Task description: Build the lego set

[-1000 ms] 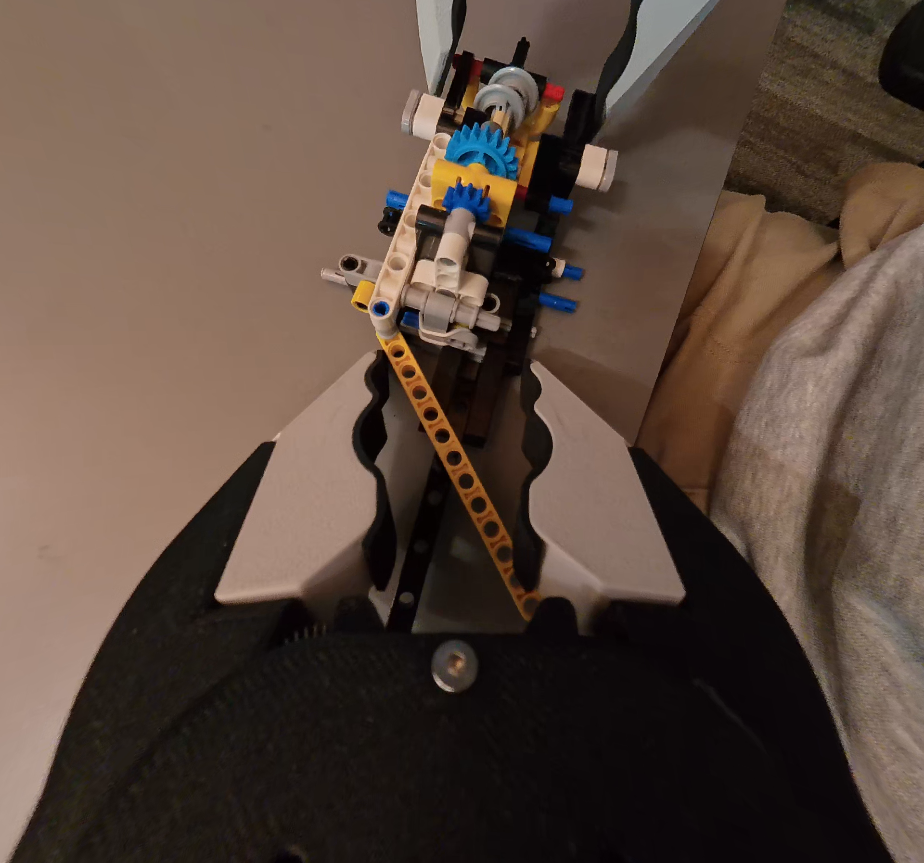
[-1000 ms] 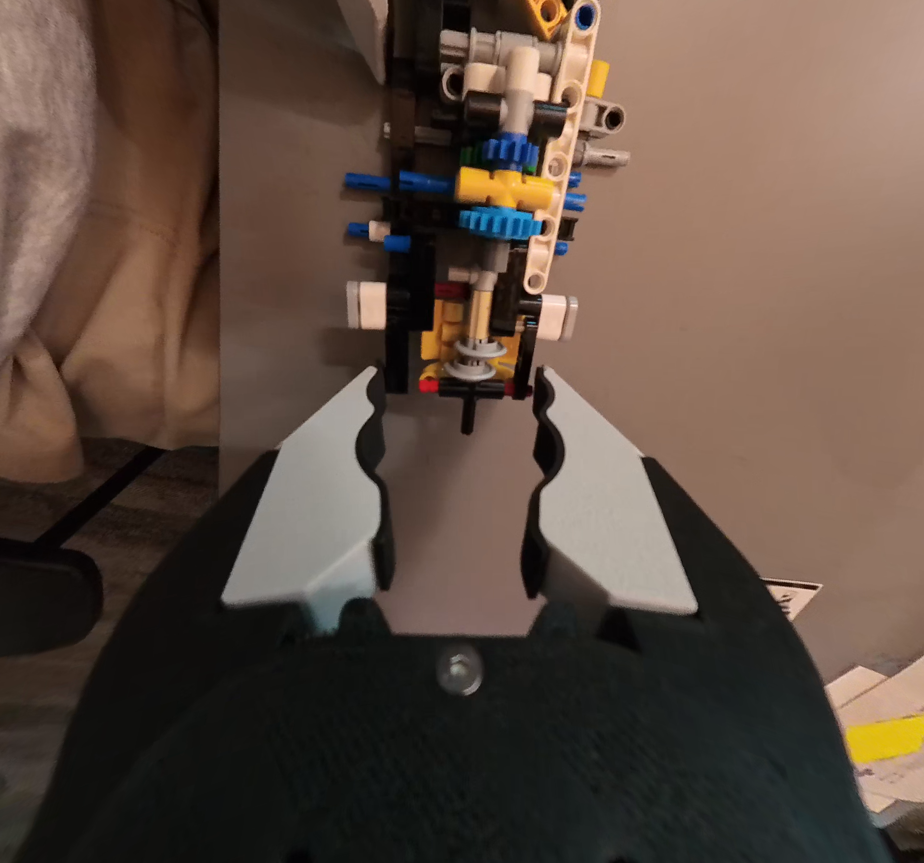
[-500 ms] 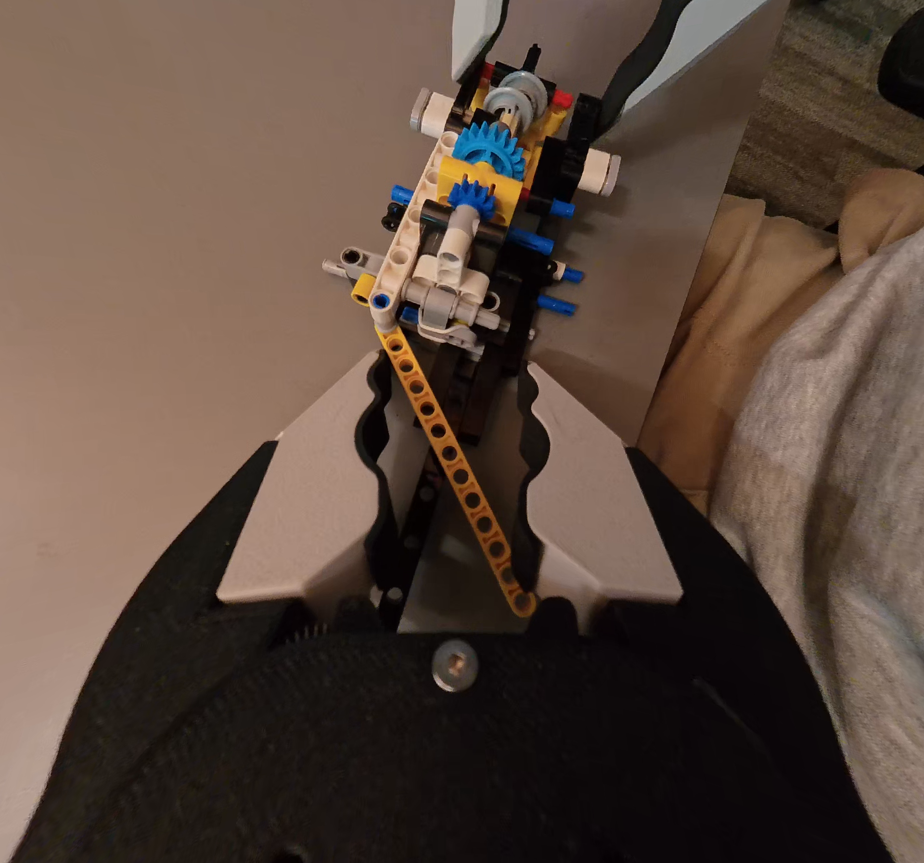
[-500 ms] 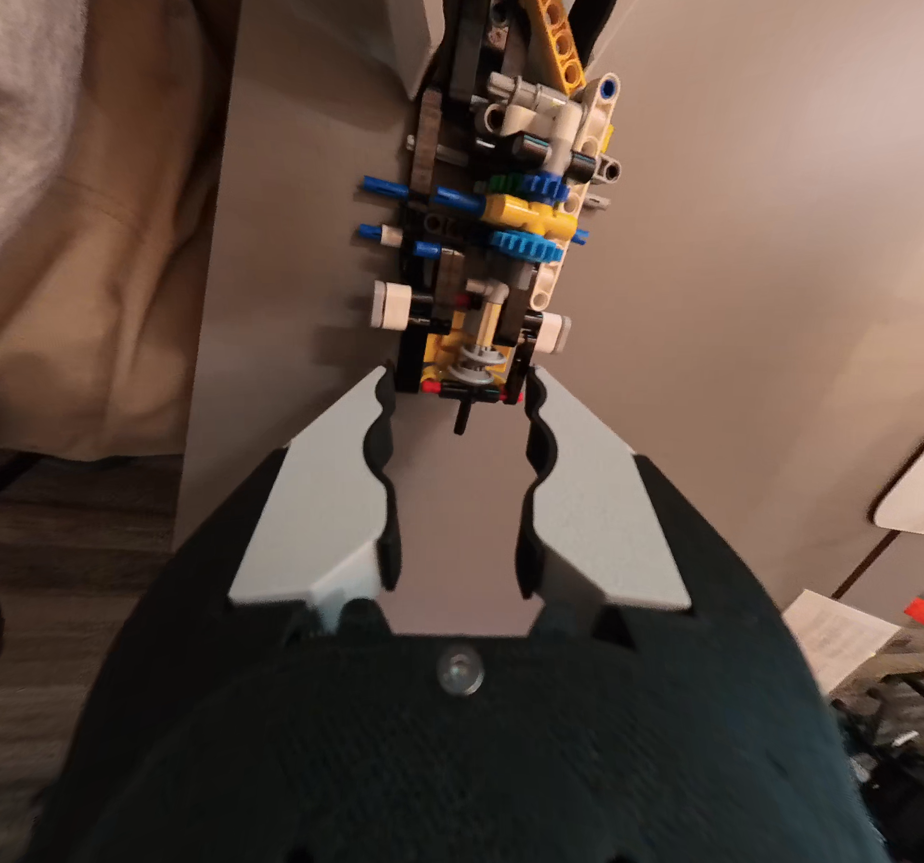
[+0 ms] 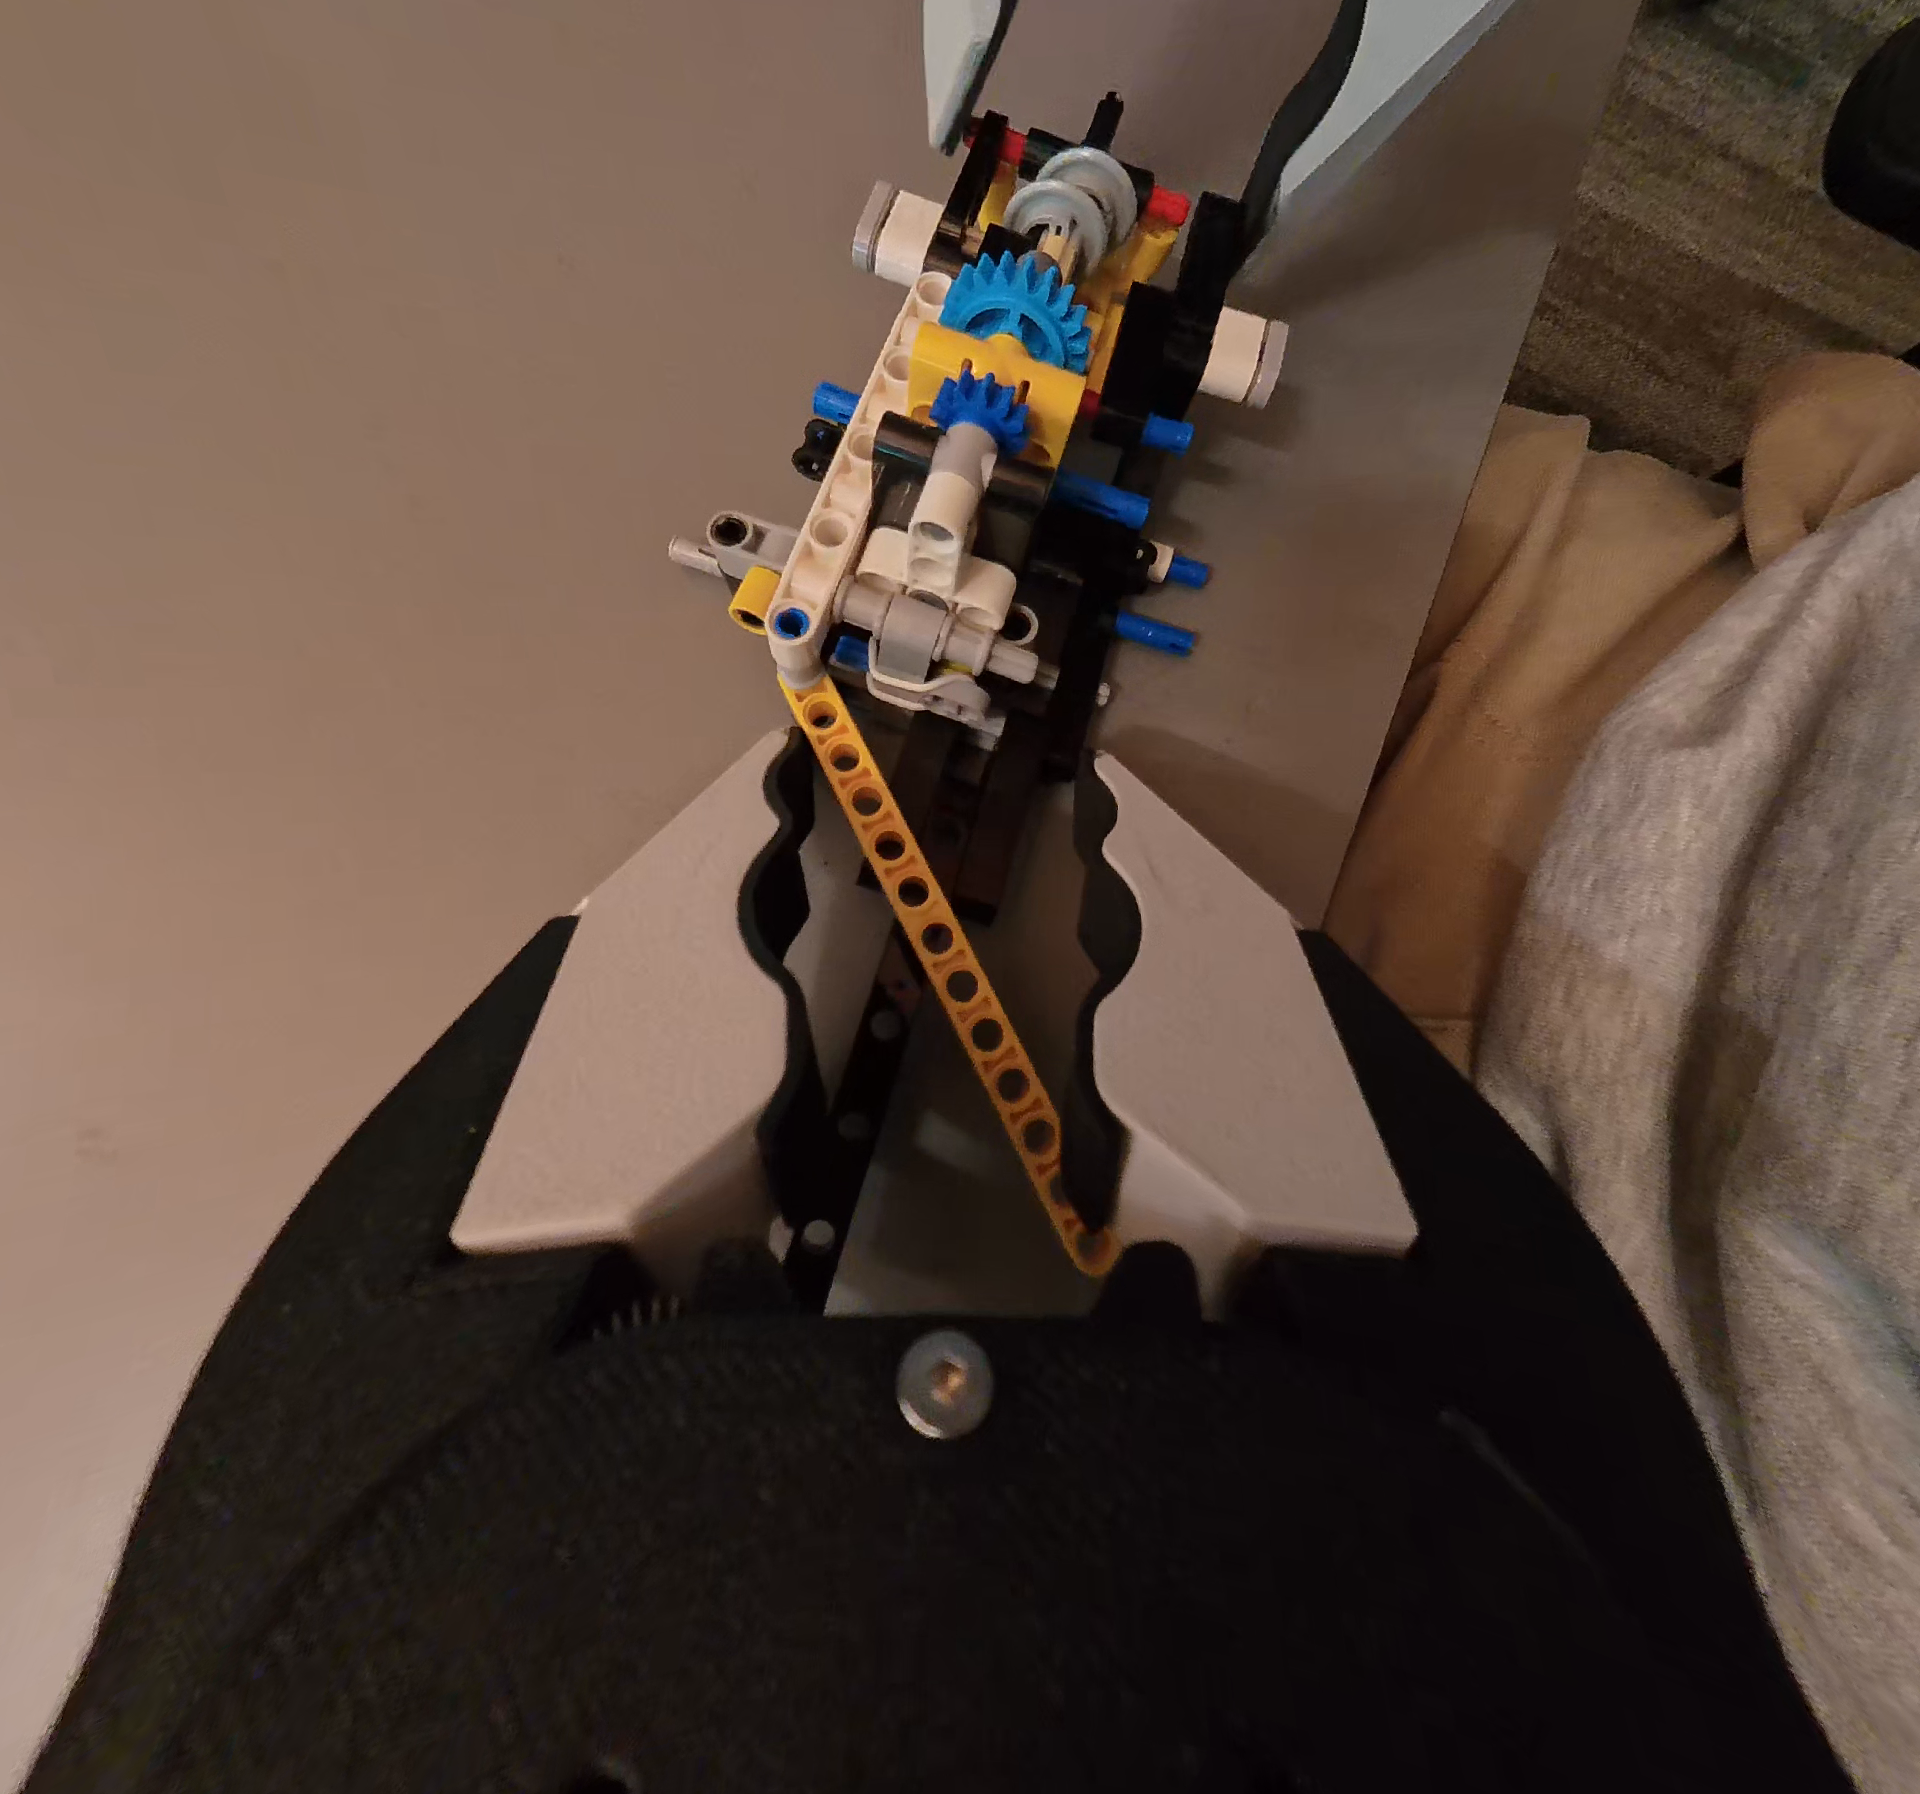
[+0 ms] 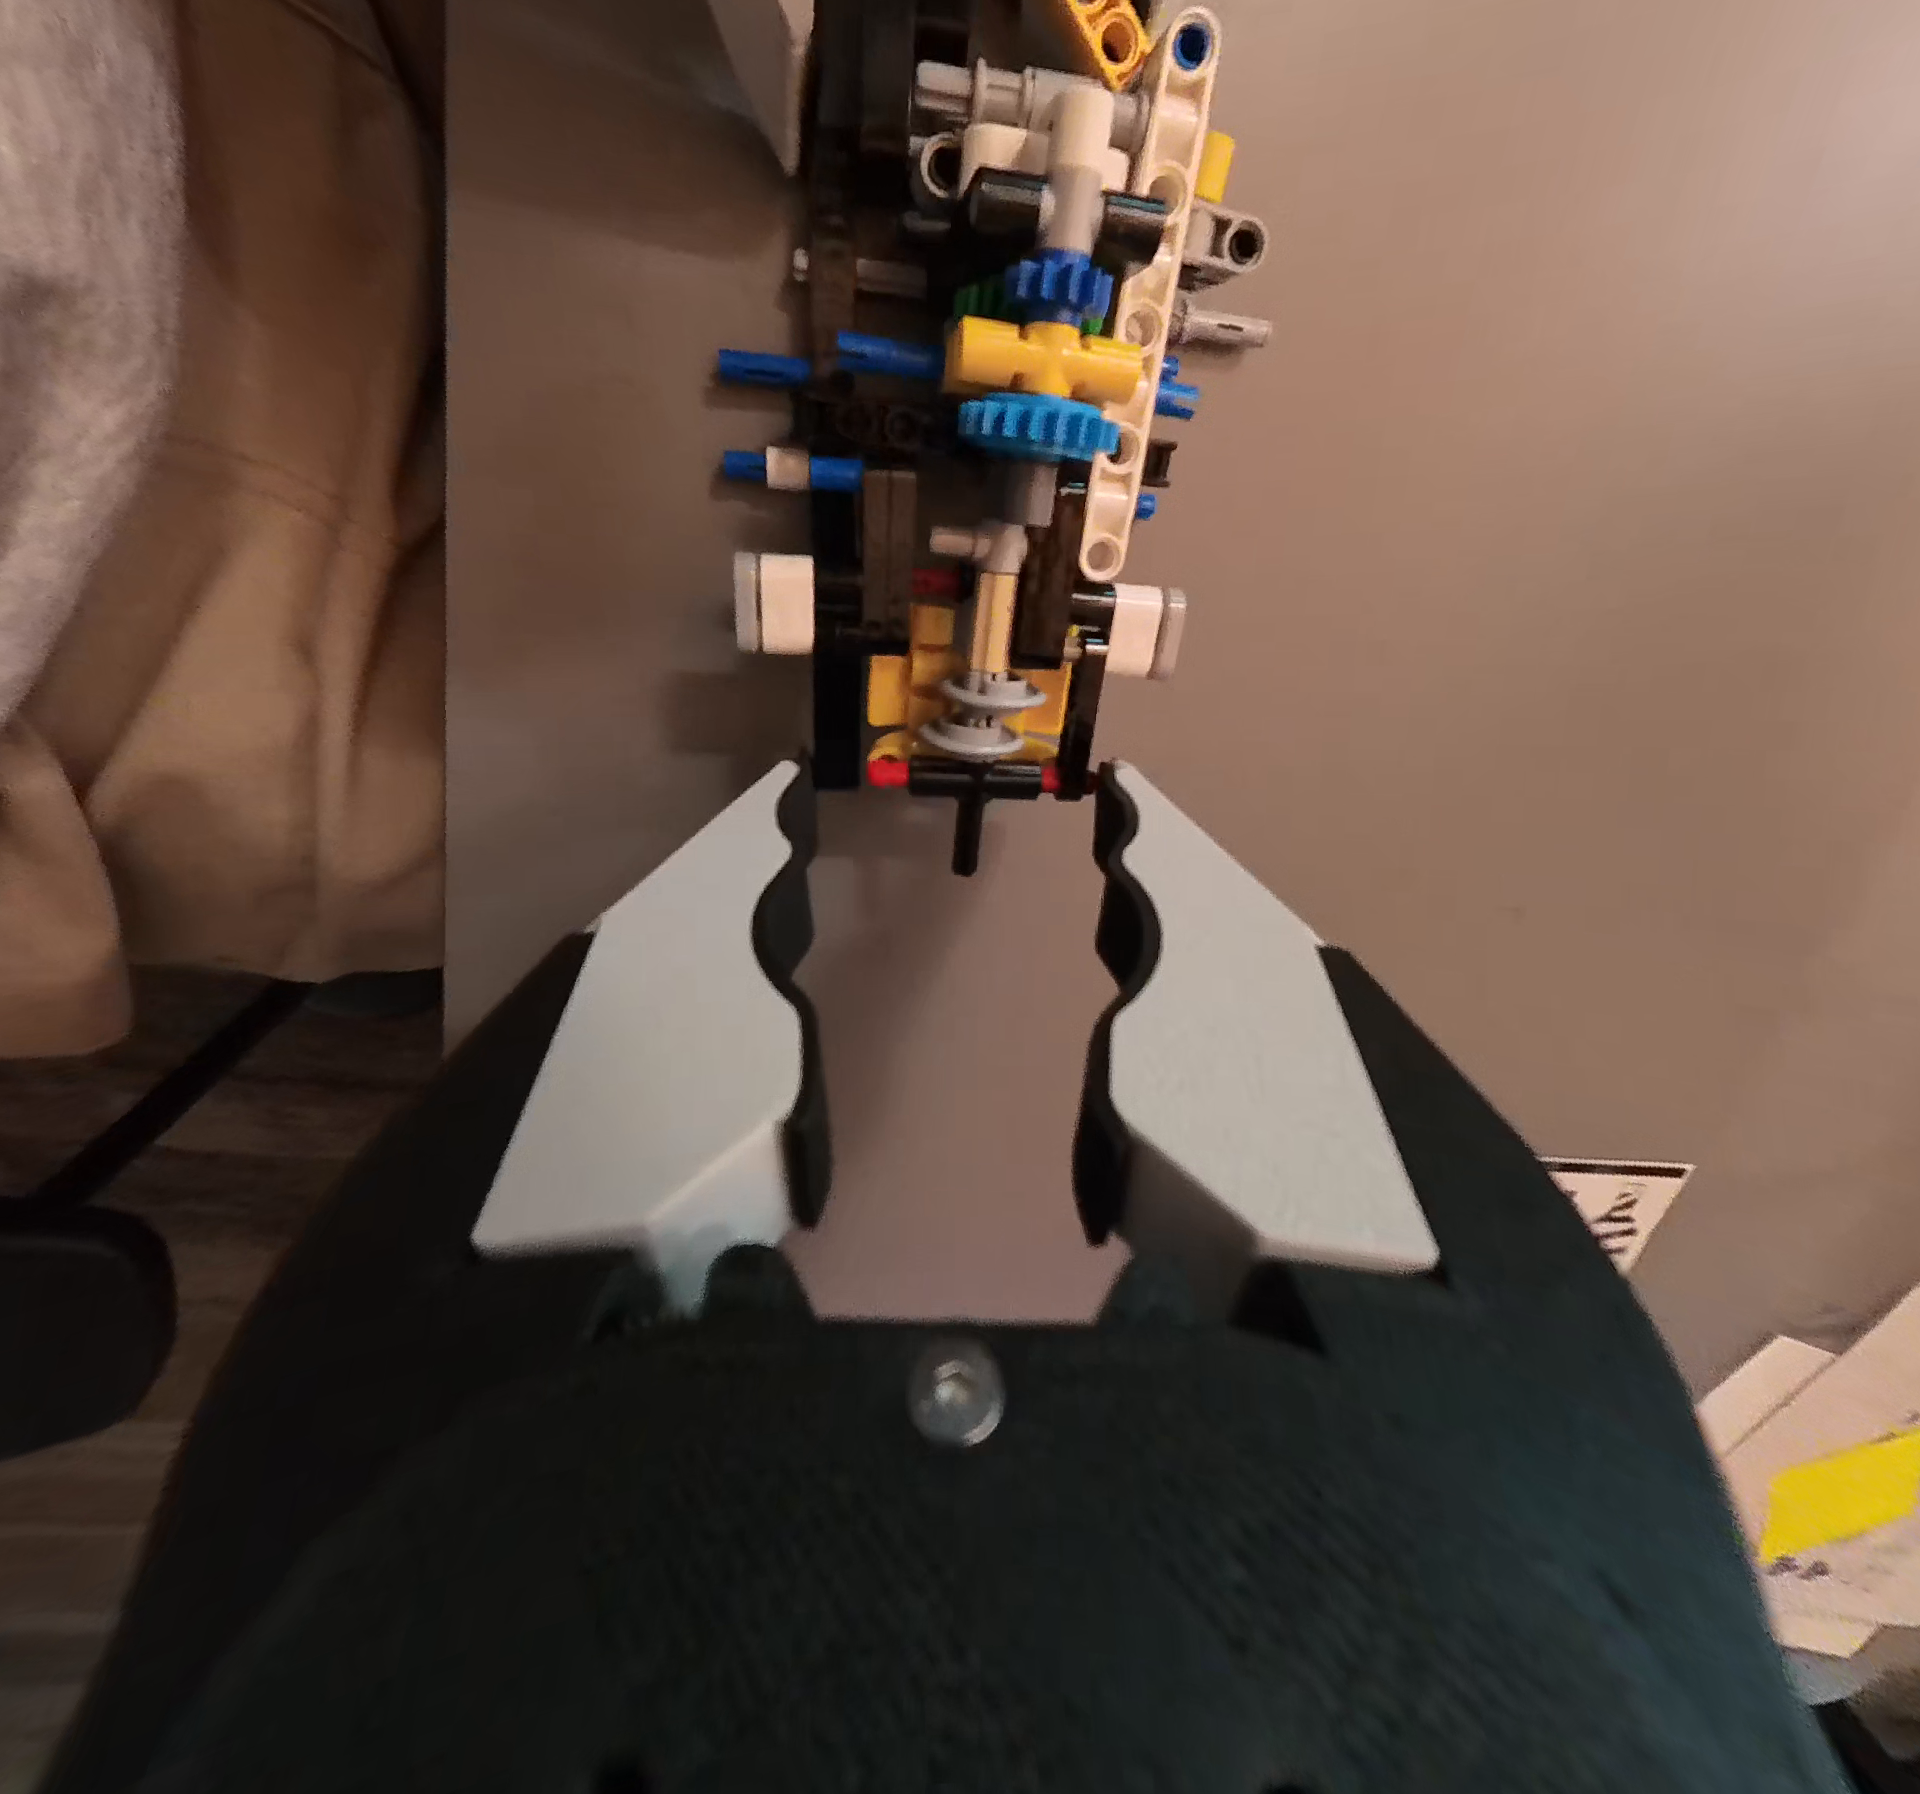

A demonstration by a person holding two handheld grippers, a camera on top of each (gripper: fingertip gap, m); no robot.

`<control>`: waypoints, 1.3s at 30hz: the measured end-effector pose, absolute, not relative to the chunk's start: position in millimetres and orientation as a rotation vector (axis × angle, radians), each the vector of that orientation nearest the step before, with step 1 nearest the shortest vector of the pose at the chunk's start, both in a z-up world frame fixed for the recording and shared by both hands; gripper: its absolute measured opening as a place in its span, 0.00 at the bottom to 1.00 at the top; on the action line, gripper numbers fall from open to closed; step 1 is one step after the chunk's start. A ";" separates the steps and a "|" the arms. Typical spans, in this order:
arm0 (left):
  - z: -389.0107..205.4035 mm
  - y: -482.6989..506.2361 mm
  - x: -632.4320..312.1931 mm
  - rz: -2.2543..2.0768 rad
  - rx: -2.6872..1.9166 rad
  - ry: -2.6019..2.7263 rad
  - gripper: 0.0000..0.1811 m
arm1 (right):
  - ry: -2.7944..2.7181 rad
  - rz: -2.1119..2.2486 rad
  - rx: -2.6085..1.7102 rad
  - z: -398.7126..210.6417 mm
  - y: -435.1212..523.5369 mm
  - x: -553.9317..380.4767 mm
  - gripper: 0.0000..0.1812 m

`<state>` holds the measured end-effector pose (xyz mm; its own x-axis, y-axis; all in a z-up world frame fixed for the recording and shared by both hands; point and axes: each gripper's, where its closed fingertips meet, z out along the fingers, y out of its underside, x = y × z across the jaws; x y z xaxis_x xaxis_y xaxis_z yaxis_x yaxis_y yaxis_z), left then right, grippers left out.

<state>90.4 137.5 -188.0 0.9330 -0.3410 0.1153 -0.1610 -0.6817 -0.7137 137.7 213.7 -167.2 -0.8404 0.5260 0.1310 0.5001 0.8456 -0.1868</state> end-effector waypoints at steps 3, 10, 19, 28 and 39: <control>-188.0 137.3 90.3 -0.310 -2.328 0.353 0.28 | -2.850 0.218 -0.800 -166.9 213.8 137.4 0.28; -187.9 137.2 90.3 -0.310 -2.328 0.352 0.28 | -2.867 0.211 -0.821 -166.3 213.5 137.8 0.28; -187.9 137.0 90.2 -0.307 -2.328 0.353 0.28 | -2.875 0.168 -0.823 -167.2 213.7 138.4 0.28; -187.8 136.9 89.9 -0.306 -2.328 0.352 0.28 | -2.820 0.163 -0.801 -168.2 213.7 138.1 0.28; -187.7 136.9 89.6 -0.310 -2.328 0.349 0.27 | -2.810 0.182 -0.810 -168.2 213.4 138.6 0.28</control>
<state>89.6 136.9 -187.7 0.9335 -0.3387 0.1179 -0.1575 -0.6826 -0.7136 138.6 213.4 -168.2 -0.8266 0.5373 0.1675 0.5112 0.8413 -0.1757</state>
